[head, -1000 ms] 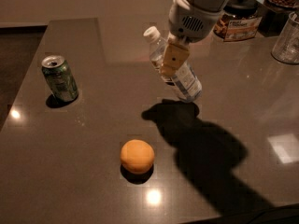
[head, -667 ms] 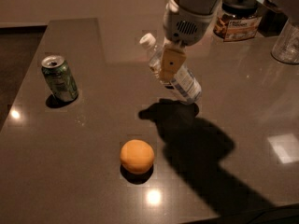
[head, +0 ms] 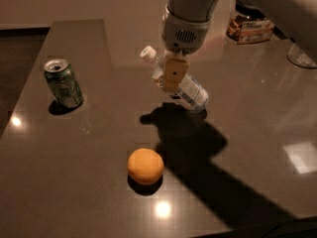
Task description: Knock blue plastic bottle over
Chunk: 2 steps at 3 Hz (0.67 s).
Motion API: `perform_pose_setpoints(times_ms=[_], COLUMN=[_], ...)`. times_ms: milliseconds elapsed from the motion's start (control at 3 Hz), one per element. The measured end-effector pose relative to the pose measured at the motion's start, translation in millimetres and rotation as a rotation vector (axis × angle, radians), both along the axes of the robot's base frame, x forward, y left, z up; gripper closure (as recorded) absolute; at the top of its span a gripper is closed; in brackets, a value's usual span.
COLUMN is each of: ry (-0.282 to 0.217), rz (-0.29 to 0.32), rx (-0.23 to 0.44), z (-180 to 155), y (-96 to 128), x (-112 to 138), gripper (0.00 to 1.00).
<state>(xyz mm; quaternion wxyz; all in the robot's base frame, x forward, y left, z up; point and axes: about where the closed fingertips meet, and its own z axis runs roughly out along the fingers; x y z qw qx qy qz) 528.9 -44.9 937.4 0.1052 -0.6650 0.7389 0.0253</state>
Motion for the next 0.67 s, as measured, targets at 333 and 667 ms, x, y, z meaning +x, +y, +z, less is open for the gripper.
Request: perform_pose_setpoints(times_ms=[333, 667], ry=[0.012, 0.027], rz=[0.034, 0.066], rx=[-0.038, -0.070], z=[-9, -19], y=[6, 12], x=[2, 2], gripper=[0.85, 0.61])
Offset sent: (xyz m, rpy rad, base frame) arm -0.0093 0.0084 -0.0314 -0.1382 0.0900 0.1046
